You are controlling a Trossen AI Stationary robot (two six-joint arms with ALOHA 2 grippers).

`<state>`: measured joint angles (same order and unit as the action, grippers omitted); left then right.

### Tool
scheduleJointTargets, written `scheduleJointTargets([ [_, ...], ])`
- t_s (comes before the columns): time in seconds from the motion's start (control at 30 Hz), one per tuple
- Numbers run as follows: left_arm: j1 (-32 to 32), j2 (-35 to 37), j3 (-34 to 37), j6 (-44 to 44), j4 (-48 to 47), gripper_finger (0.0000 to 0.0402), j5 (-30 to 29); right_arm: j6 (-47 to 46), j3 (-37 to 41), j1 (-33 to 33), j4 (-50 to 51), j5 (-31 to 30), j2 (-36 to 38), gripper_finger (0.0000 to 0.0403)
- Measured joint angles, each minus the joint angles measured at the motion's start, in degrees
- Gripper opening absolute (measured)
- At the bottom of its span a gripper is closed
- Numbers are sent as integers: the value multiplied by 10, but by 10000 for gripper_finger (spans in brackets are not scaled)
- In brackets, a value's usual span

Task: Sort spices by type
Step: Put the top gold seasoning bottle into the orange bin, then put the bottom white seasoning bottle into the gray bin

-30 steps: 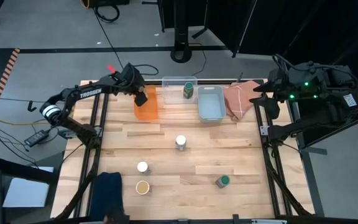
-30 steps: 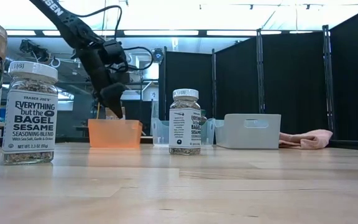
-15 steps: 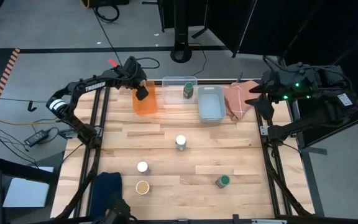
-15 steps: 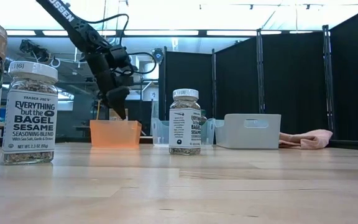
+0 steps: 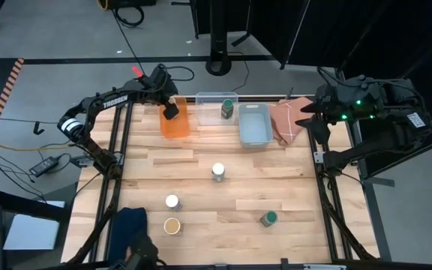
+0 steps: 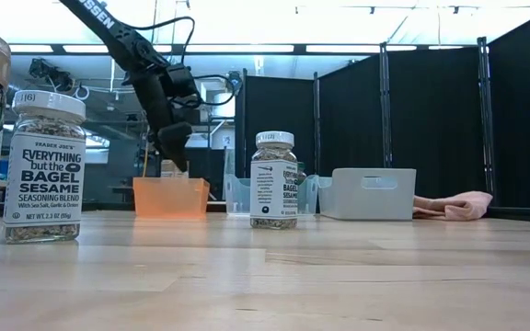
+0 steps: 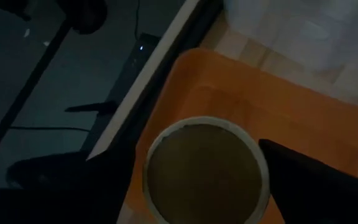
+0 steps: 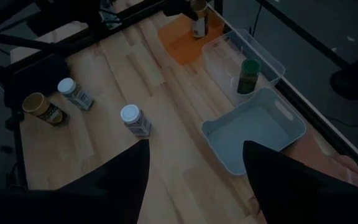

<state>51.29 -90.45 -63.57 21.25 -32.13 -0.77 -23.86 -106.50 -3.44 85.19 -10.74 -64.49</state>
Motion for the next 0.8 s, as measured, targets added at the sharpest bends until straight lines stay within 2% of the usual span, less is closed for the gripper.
scheduleJointTargets([
  [0.3,0,3,-4,6,-15,359,-7,0,0,0,0,3,0,268],
  [0.8,-7,63,-5,-5,-54,360,-13,0,0,0,0,3,0,270],
])
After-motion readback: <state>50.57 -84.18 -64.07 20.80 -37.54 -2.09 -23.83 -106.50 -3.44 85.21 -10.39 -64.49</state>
